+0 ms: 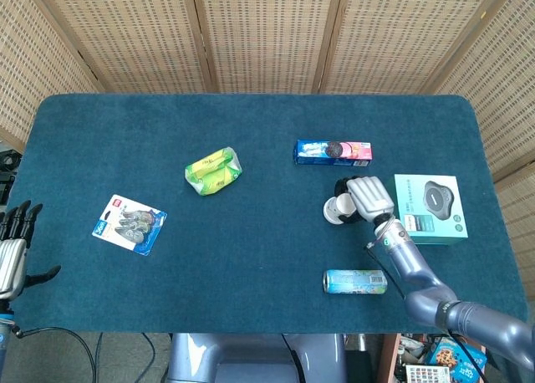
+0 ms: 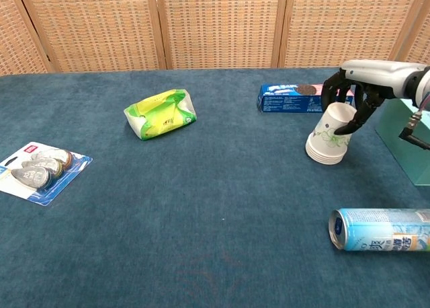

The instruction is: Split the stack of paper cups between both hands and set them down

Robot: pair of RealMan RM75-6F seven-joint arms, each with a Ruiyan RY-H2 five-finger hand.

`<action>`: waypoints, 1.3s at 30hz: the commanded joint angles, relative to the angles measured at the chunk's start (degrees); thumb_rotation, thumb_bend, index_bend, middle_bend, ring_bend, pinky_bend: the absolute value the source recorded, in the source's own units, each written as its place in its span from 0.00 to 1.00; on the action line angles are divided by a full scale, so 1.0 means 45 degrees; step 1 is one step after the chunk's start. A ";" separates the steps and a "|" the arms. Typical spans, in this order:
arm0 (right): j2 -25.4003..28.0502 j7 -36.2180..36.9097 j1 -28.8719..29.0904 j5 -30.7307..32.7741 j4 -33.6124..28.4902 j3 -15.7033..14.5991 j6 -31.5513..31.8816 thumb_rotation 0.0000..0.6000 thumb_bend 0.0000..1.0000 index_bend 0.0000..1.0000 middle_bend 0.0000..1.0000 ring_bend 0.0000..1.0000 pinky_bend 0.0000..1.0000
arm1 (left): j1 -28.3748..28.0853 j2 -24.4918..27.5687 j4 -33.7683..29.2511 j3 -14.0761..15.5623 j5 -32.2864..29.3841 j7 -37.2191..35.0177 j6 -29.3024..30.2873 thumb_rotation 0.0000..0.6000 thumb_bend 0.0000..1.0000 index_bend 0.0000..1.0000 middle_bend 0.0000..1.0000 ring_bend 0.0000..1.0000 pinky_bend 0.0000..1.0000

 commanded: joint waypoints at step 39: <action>0.2259 1.0376 0.0509 0.5731 -0.4871 0.3589 -0.3870 1.00 0.49 0.55 0.57 0.43 0.56 | -0.7316 -0.6109 0.8296 -0.1968 0.5540 -0.3046 -0.1243 1.00 0.13 0.10 0.00 0.00 0.00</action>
